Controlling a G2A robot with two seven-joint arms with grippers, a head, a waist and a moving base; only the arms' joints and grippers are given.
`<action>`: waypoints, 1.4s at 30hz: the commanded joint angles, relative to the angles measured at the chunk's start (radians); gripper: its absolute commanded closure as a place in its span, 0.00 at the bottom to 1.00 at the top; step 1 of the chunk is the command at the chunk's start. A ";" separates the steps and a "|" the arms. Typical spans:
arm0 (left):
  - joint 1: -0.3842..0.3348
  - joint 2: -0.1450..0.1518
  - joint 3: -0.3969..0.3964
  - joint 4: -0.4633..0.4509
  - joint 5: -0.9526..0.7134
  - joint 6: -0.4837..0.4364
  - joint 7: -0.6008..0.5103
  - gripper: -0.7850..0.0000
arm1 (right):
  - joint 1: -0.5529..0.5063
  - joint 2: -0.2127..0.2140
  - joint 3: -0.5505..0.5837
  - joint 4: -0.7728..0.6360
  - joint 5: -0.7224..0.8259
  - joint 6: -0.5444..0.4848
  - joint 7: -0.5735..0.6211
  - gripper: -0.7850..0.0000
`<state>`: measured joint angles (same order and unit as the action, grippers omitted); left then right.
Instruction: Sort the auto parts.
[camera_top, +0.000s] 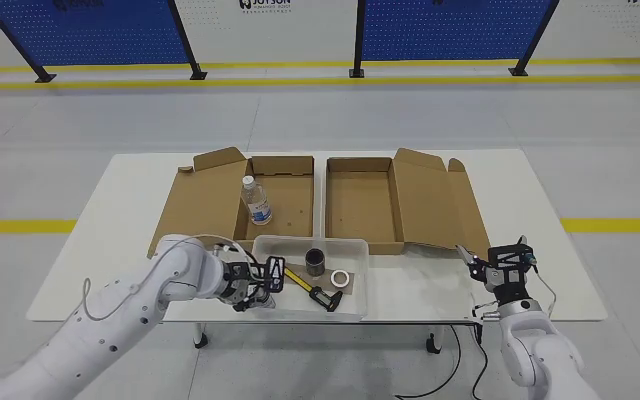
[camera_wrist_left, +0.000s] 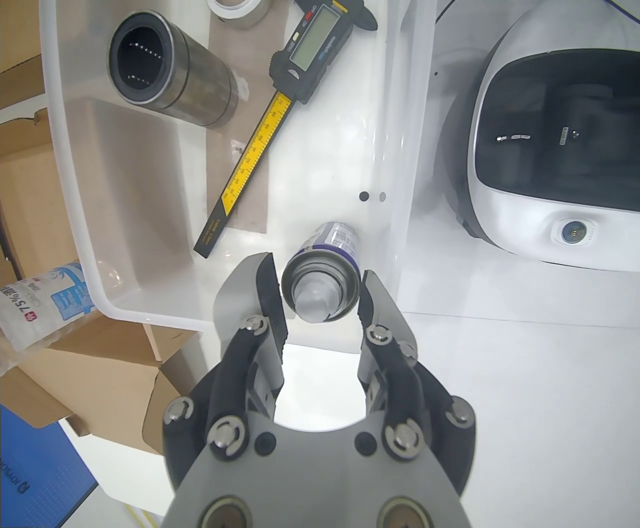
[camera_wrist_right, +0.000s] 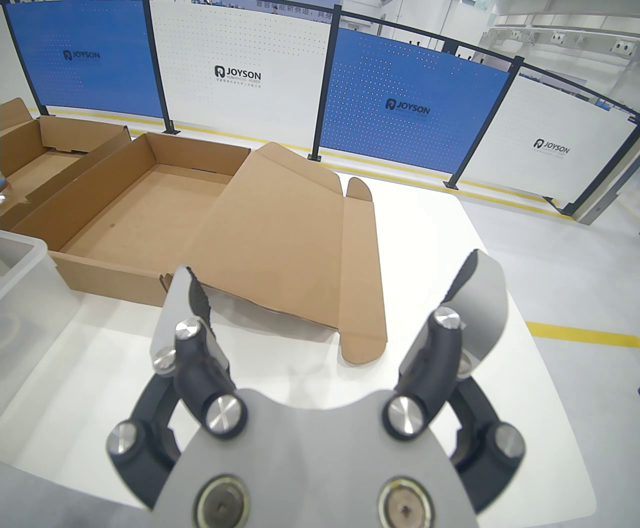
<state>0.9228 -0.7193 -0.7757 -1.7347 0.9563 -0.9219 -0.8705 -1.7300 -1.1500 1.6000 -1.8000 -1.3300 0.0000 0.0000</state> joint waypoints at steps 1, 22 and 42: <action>-0.004 -0.004 0.006 0.006 0.005 0.001 0.006 0.58 | 0.000 0.000 0.000 0.000 0.000 0.000 0.000 0.00; -0.025 -0.028 0.049 0.055 0.050 0.002 0.017 0.53 | 0.000 0.000 0.000 0.000 0.000 0.000 0.000 0.00; -0.028 -0.040 0.067 0.070 0.056 -0.011 0.020 0.54 | 0.000 0.000 0.000 0.000 0.000 0.000 0.000 0.00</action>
<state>0.8950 -0.7590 -0.7092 -1.6657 1.0129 -0.9328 -0.8498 -1.7300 -1.1500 1.6000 -1.8000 -1.3300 0.0000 0.0000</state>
